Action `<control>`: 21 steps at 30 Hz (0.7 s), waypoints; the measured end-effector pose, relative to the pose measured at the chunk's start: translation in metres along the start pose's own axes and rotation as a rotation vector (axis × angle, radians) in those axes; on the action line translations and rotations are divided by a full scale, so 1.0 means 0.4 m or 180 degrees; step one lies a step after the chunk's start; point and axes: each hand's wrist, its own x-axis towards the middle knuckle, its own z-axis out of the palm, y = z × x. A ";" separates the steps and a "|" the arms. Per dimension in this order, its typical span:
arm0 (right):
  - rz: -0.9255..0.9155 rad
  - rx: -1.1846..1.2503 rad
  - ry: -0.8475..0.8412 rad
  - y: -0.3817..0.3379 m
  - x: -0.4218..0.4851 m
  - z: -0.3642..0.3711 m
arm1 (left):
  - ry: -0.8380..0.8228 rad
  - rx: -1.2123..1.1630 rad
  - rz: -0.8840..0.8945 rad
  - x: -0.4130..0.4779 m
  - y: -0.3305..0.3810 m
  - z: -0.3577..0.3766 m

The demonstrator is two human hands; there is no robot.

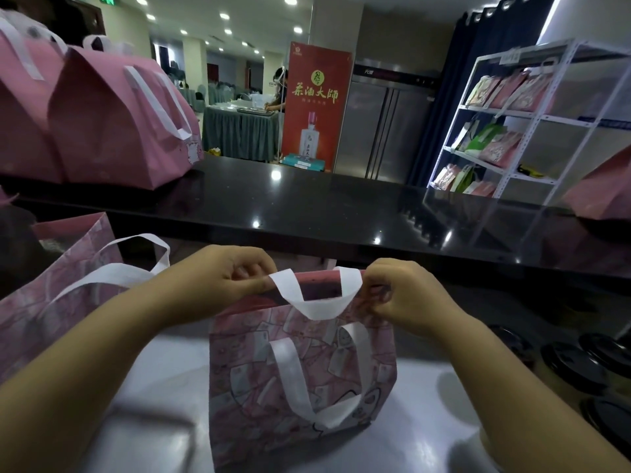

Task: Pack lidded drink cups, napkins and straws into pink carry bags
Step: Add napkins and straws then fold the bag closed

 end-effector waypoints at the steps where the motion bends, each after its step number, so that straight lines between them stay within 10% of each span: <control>1: -0.0042 -0.0009 0.0045 0.003 -0.005 0.004 | 0.0030 0.0011 0.0017 -0.010 0.000 0.002; 21: -0.0853 -0.0248 0.0352 0.015 -0.076 0.032 | 0.0532 0.1186 0.1232 -0.118 -0.036 0.065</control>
